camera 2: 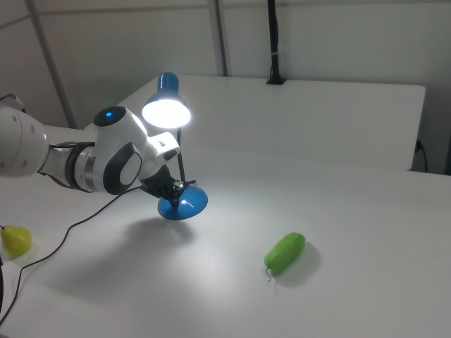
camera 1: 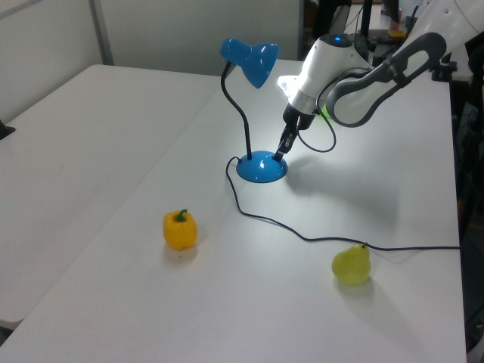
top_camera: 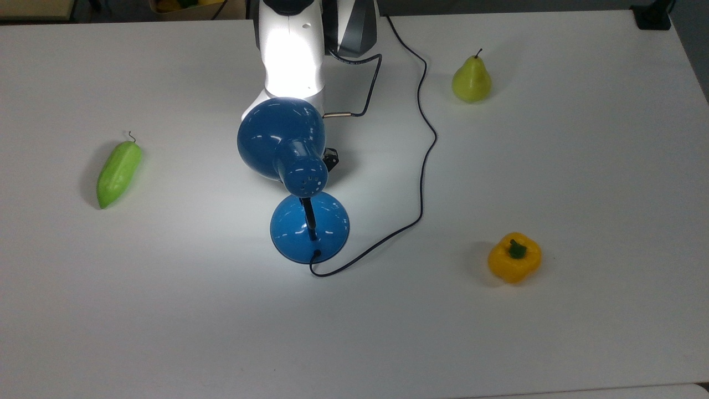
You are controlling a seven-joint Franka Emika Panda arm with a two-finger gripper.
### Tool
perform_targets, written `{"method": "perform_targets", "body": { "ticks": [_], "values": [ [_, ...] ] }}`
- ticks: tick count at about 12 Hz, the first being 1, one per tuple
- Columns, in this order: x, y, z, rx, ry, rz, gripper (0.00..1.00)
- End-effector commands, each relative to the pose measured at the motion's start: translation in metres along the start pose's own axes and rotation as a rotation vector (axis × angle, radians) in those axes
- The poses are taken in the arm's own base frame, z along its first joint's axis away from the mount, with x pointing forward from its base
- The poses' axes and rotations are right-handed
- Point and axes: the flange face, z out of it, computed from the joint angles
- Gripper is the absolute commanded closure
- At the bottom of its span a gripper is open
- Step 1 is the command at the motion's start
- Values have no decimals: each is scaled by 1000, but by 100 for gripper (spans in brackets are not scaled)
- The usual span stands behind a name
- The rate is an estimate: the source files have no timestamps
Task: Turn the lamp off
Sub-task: 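Press down on the lamp base switch with the gripper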
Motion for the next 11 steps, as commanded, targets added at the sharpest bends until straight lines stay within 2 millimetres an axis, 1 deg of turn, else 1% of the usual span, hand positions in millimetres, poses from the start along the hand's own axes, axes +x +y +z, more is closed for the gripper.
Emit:
{"method": "perform_targets", "body": {
  "ticks": [1, 7, 9, 10, 11],
  "values": [
    [-4, -2, 8, -8, 2, -1, 100],
    [-10, 0, 12, -7, -22, 3, 100],
    [-15, 0, 12, -5, -50, 3, 100],
    [-18, 0, 10, -2, -95, 2, 100],
    [-20, -1, 3, -1, -127, -2, 100]
  ]
}}
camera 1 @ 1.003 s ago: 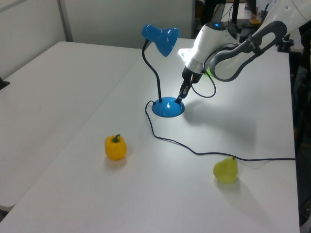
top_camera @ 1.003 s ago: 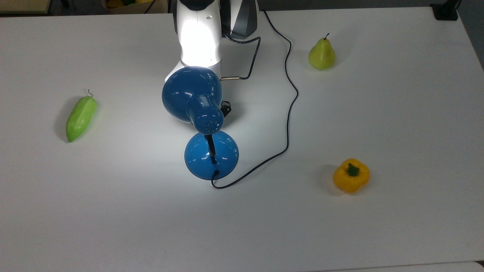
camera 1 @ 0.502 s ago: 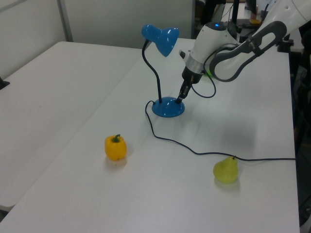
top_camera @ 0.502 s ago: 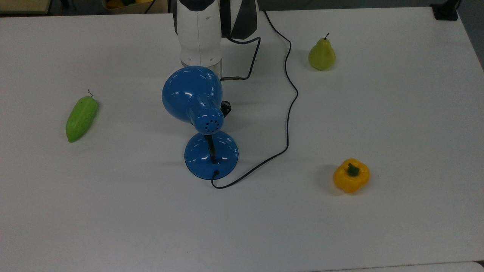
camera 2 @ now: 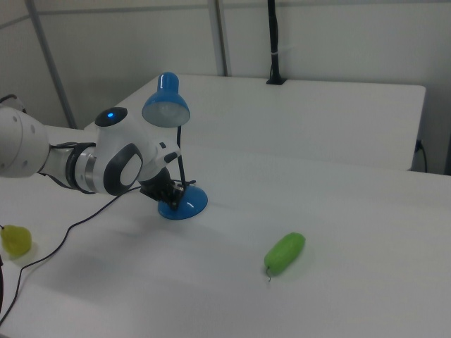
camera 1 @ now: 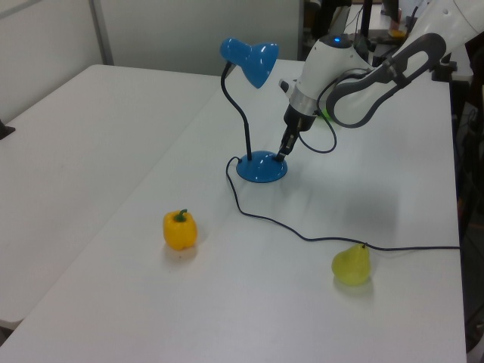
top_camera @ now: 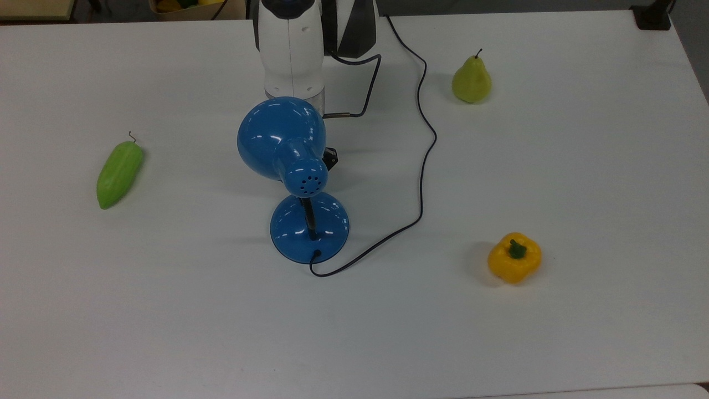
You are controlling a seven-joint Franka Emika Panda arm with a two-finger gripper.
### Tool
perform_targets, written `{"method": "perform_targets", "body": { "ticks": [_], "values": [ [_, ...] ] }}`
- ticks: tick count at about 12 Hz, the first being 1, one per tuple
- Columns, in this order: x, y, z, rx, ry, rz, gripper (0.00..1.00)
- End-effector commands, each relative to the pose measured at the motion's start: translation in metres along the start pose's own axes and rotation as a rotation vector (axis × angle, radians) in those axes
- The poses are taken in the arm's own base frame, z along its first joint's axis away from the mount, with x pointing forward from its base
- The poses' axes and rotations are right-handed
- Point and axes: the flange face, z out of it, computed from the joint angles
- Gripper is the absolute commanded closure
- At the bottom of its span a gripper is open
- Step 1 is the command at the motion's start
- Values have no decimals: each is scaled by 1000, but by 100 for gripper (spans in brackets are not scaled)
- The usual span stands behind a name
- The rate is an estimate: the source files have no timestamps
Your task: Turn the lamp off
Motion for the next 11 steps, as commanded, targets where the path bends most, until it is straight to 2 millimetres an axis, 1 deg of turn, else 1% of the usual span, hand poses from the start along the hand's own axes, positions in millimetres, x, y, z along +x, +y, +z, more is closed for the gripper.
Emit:
{"method": "perform_targets", "body": {
  "ticks": [1, 3, 6, 7, 8, 9, 10, 11],
  "values": [
    [-17, -3, -5, -3, -126, -7, 100],
    [-21, -2, -22, -3, -196, -36, 100],
    [-27, -1, -66, 6, -302, -71, 100],
    [-31, -3, -74, 9, -335, -74, 100],
    [-37, -5, -88, 16, -393, -73, 99],
    [-43, -4, -106, 22, -440, -65, 80],
    [-47, -11, -127, 31, -476, -65, 59],
    [-50, -16, -149, 32, -495, -61, 34]
  ]
}}
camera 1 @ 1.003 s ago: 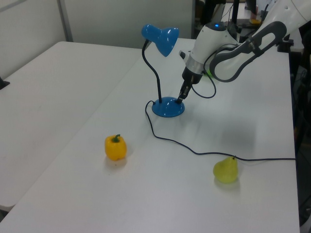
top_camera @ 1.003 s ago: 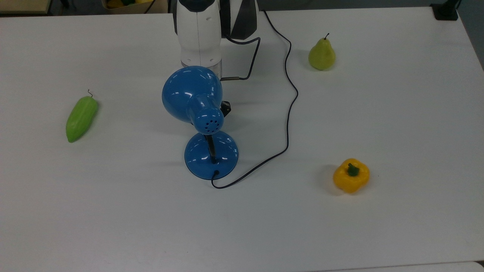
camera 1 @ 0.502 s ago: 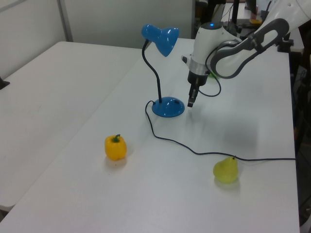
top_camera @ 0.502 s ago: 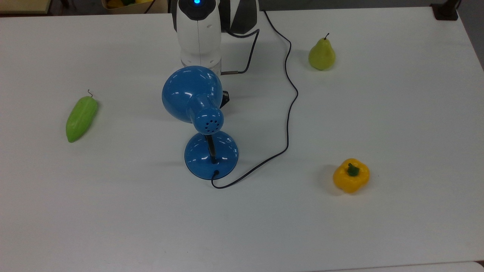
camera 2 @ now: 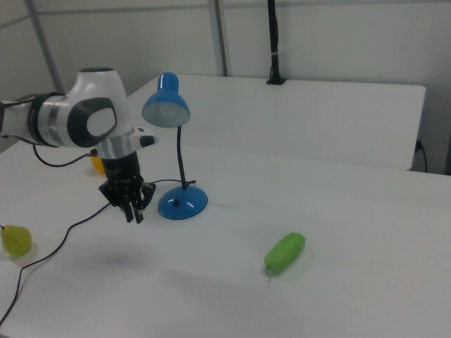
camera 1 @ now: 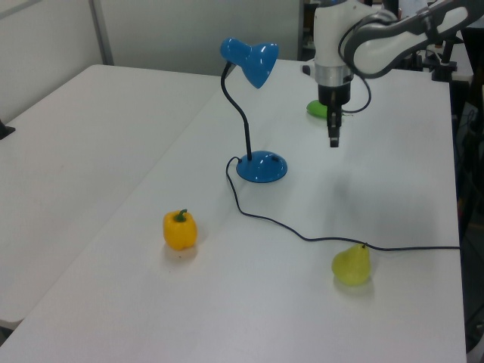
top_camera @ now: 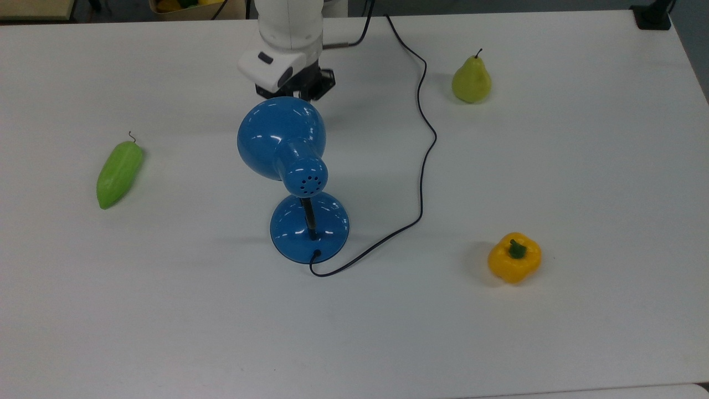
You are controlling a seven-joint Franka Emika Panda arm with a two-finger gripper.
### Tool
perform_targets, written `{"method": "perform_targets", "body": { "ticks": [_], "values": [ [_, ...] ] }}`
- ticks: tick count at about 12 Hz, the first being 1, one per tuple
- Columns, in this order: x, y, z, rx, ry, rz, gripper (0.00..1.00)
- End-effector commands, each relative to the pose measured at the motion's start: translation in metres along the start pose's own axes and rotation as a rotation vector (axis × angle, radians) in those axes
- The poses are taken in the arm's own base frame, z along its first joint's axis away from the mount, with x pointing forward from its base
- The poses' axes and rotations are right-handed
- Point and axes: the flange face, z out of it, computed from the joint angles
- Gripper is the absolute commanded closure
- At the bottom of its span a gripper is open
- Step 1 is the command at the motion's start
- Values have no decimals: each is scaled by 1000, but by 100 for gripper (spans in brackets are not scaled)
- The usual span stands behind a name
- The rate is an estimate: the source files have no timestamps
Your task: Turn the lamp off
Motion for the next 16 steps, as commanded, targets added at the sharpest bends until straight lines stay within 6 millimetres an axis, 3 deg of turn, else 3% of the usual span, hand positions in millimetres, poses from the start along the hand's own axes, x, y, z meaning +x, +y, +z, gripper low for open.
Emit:
{"method": "perform_targets", "body": {
  "ticks": [1, 4, 5, 9, 12, 16],
  "values": [
    [-42, -20, -52, 4, -65, -21, 0],
    [-51, -25, -95, 19, -49, 78, 0],
    [-53, -26, -119, 25, -41, 120, 0],
    [-61, -30, -185, 95, -17, 133, 0],
    [-59, -28, -207, 128, 40, 190, 0],
    [-40, -15, -211, 131, 145, 202, 0]
  ]
}}
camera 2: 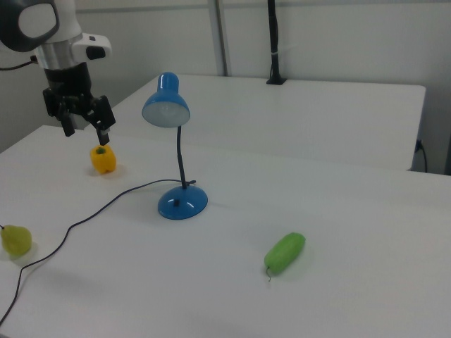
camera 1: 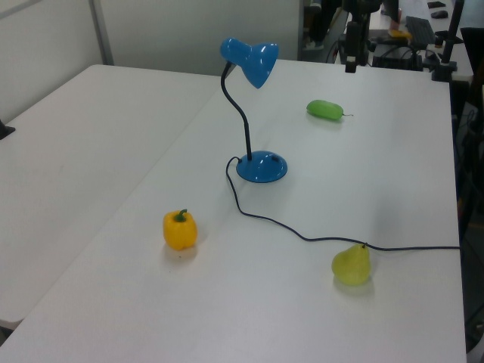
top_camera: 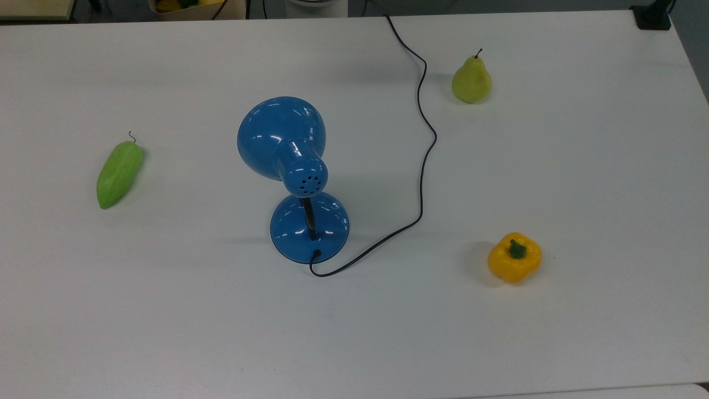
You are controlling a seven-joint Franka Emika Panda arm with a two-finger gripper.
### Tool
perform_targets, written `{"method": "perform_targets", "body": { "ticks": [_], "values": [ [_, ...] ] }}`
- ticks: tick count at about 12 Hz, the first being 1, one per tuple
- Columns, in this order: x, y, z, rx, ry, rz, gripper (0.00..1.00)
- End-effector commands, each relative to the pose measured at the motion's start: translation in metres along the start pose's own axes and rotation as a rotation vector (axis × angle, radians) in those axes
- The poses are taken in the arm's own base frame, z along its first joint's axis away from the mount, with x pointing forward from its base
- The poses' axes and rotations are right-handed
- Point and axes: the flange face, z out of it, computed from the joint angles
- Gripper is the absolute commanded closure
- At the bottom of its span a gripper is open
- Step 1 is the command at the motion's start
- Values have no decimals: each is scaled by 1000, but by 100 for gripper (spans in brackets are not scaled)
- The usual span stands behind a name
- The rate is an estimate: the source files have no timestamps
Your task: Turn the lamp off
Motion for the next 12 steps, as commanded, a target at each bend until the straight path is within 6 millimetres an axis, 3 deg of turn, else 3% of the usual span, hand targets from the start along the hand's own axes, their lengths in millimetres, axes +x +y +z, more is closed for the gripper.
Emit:
{"method": "perform_targets", "body": {
  "ticks": [1, 8, 12],
  "values": [
    [17, 14, -3, 10, 69, 21, 0],
    [29, 36, 2, -35, 104, -194, 0],
    [28, 35, 2, -33, 104, -187, 0]
  ]
}}
